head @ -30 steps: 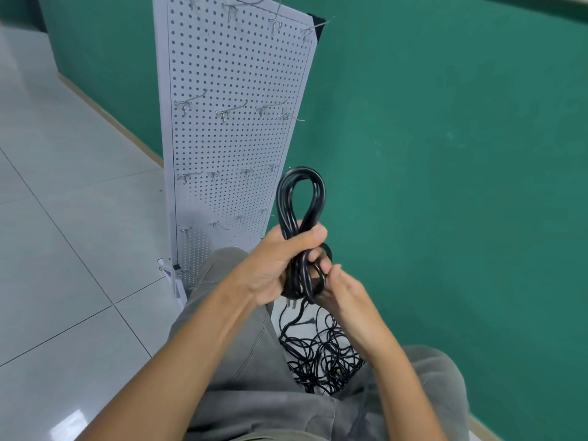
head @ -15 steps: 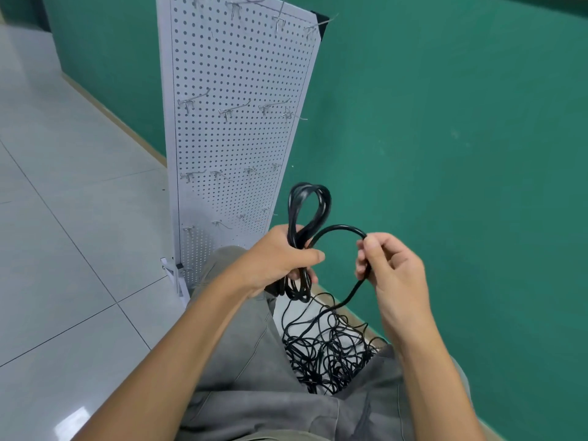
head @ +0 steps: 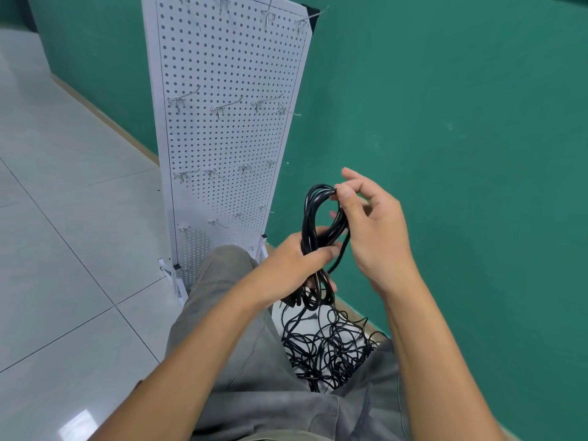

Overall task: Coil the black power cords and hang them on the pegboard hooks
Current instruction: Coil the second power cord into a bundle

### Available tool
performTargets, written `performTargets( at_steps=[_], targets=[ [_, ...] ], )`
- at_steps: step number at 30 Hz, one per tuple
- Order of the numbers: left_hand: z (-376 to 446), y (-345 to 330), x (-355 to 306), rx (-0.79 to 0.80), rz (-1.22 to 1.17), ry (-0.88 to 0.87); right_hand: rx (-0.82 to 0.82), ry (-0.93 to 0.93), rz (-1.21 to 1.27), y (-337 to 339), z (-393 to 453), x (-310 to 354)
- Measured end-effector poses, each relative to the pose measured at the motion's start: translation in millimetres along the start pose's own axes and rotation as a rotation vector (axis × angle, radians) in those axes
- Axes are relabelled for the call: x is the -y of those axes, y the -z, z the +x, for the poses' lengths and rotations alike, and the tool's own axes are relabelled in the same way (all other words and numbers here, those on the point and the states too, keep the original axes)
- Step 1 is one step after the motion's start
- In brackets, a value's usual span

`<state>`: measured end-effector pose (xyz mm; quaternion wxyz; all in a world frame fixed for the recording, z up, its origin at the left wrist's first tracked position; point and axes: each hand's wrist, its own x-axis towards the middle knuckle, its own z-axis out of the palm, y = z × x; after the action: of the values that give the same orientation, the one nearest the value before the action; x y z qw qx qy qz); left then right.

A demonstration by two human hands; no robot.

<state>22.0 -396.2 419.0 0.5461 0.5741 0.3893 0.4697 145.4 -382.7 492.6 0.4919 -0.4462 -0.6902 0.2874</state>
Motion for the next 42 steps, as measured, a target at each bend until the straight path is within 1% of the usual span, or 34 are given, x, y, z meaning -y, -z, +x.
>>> performTargets(
  at_steps=[4, 6, 8, 12, 14, 16, 18, 20, 22, 23, 26, 29, 31, 33, 35, 37, 39, 42],
  targets=[
    [-0.8, 6.7, 2.6, 0.048, -0.028, -0.015, 0.022, -0.028, 0.061, -8.4, 5.8, 0.8],
    [-0.6, 9.1, 7.1, 0.049, -0.008, -0.042, 0.024, -0.015, 0.050, -10.5, 7.9, -2.2],
    [-0.9, 7.4, 10.2, 0.050, 0.002, -0.070, 0.031, -0.024, 0.099, -10.9, 8.2, -2.6],
    [-3.7, -5.6, 14.0, -0.021, -0.209, -0.040, 0.094, -0.067, 0.118, -6.7, 6.3, -2.8],
    [-3.9, -9.2, 14.3, -0.074, -0.295, -0.034, 0.150, -0.146, 0.160, -5.9, 0.0, -10.7],
    [-3.5, -6.1, 11.2, -0.142, -0.336, -0.046, 0.224, -0.274, 0.264, -7.7, -10.4, -26.6],
    [-3.7, 0.5, 5.7, -0.210, -0.389, -0.047, 0.342, -0.395, 0.342, -12.3, -25.0, -48.7],
    [-5.5, 6.5, 0.2, -0.274, -0.481, -0.007, 0.462, -0.484, 0.414, -19.6, -41.9, -71.0],
    [-6.2, 10.2, -3.5, -0.315, -0.521, 0.019, 0.492, -0.542, 0.377, -24.0, -53.6, -89.0],
    [-6.2, 11.1, -4.3, -0.337, -0.525, 0.027, 0.496, -0.541, 0.322, -24.4, -56.3, -96.8],
    [-7.0, 13.4, -7.9, -0.405, -0.530, 0.045, 0.551, -0.452, 0.144, -20.6, -59.4, -105.9],
    [-5.6, 16.1, -8.4, -0.518, -0.518, 0.074, 0.501, -0.369, 0.012, -17.5, -57.5, -104.1],
    [-4.5, 18.2, -6.7, -0.593, -0.504, 0.099, 0.442, -0.354, 0.038, -13.6, -58.5, -103.3],
    [-3.3, 21.3, -6.6, -0.662, -0.493, 0.119, 0.388, -0.378, 0.080, -6.8, -60.4, -101.7],
    [-2.3, 24.2, -6.9, -0.726, -0.464, 0.123, 0.366, -0.386, 0.050, 2.1, -61.4, -100.3],
    [-1.5, 27.2, -5.8, -0.775, -0.387, 0.109, 0.346, -0.362, 0.015, 10.6, -60.9, -90.6],
    [-0.1, 29.4, -5.7, -0.789, -0.283, 0.069, 0.324, -0.311, 0.003, 20.7, -58.3, -70.3],
    [-1.5, 29.7, -8.4, -0.753, -0.135, 0.047, 0.336, -0.178, -0.027, 35.4, -53.1, -33.5]
  ],
)
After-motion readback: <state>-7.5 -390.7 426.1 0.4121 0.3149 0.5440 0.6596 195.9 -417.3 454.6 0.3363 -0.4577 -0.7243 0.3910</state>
